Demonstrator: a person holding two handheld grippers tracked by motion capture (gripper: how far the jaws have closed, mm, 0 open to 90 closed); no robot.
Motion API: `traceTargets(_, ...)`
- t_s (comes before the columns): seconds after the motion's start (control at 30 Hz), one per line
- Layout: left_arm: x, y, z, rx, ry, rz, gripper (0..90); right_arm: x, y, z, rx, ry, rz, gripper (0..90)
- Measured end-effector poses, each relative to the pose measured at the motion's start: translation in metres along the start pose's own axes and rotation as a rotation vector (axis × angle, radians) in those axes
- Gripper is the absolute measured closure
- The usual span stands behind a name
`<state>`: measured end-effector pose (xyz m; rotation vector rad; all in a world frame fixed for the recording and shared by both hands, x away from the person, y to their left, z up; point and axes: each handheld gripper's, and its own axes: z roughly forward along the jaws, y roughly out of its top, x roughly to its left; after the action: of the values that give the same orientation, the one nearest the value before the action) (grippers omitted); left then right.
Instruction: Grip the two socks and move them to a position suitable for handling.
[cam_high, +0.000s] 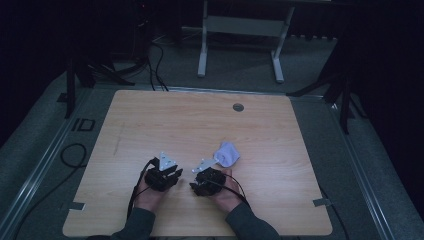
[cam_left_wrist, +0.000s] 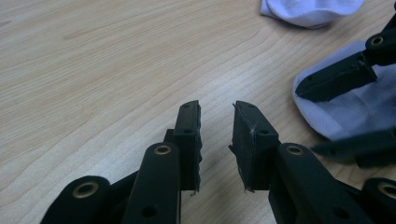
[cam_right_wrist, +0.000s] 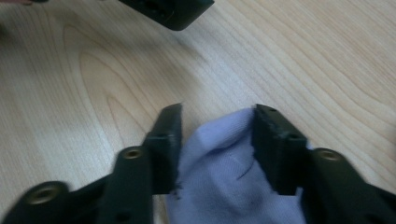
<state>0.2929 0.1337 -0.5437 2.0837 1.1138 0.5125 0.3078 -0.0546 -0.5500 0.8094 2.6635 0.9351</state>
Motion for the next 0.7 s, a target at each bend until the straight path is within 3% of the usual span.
traceTargets(0.13,0.000,0.000,-0.001,-0.002,0.001,-0.002,71.4,-0.001,0.000,-0.003,-0.007,-0.034,-0.003,78.7)
traceTargets(0.2,0.000,0.000,-0.001,-0.002,0.002,-0.001,71.3,-0.002,0.000,-0.007,-0.026,-0.041,0.010,85.1)
traceTargets(0.7,-0.006,0.001,0.002,-0.001,-0.014,0.013,71.5,-0.032,-0.005,-0.062,-0.189,-0.066,0.156,85.9)
